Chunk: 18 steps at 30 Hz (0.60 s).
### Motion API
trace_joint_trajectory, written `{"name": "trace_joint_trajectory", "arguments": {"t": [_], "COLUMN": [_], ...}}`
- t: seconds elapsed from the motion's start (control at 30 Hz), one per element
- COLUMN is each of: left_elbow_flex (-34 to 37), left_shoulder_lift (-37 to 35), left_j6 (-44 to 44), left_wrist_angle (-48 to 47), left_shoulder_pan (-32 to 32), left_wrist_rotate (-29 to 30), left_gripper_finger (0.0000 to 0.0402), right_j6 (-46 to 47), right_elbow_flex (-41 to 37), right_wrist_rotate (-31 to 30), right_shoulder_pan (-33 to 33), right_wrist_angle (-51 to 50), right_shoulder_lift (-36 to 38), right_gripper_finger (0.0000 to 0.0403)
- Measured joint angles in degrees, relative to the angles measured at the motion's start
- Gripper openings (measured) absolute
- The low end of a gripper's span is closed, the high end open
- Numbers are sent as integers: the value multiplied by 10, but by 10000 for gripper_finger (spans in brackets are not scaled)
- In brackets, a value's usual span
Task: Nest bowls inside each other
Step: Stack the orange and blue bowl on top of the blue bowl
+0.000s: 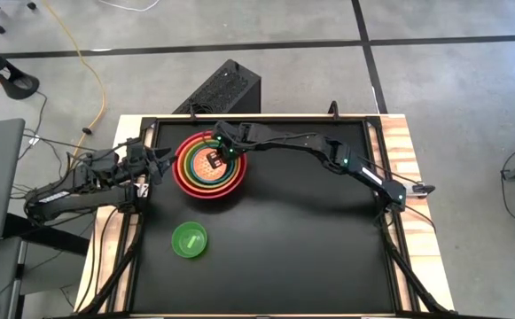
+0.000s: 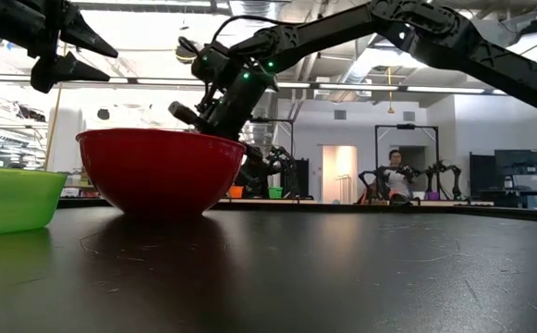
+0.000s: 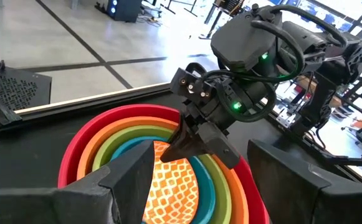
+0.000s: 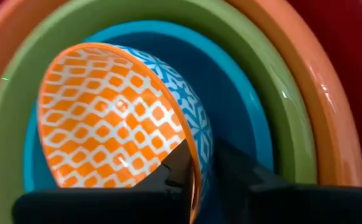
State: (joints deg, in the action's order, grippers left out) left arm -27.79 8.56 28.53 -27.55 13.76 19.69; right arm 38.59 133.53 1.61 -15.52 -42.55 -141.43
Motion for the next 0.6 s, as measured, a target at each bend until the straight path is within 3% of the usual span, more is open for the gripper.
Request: {"name": "trace_joint_trajectory", "arguments": {"t": [0.23, 0.6], "left_elbow_flex": [0, 0], "left_shoulder_lift": [0, 0], "left_j6": [0, -2], "left_wrist_angle": [0, 0], "left_shoulder_pan": [0, 0], "left_wrist_rotate": [-11, -20], "left_gripper_finger": [247, 247], "right_j6": [-12, -32], "right_elbow_flex": [2, 12], "right_wrist_rotate": [0, 16], "right_shoulder_pan": [-3, -4], "right_wrist_angle": [13, -5], "right_shoulder_lift": [5, 30], "right_gripper_finger": [102, 103]}}
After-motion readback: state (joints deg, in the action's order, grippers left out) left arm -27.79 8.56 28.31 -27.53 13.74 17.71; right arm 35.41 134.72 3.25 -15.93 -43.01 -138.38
